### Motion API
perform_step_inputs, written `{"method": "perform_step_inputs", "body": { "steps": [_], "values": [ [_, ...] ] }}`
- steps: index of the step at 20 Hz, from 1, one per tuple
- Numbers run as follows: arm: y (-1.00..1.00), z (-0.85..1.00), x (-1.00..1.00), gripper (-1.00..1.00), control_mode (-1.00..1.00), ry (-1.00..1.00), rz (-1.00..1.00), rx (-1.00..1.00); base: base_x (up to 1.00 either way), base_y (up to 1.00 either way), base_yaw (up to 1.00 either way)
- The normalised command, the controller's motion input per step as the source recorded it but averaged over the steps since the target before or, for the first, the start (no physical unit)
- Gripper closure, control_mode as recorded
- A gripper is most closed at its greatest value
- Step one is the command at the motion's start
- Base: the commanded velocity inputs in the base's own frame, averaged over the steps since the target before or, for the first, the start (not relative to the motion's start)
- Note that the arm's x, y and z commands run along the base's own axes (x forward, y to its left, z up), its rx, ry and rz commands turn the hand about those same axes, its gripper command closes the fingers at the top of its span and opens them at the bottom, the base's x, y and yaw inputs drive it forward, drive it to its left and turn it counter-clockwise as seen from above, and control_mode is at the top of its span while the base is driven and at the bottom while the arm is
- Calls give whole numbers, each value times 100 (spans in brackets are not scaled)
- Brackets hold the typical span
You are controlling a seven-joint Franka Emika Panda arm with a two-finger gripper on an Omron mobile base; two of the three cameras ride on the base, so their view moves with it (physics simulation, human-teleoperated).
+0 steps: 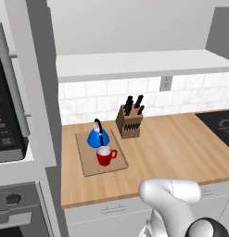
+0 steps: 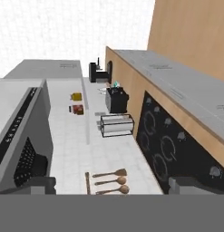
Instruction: Pick the kettle from the counter and place it on the tray. Then pick the mug from the cabinet and place it on the tray. Then close the cabinet doors.
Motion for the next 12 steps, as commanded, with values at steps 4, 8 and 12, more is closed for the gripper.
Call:
{"method": "perform_step_inputs", "body": {
  "steps": [4,8,12],
  "values": [
    [-43,0,25,-100,-100,0,-4,-6,0,0,0],
    [-37,0,33,-100,-100,0,0,-1,0,0,0],
    [-34,0,39,-100,-100,1,0,-2,0,0,0]
  ]
}}
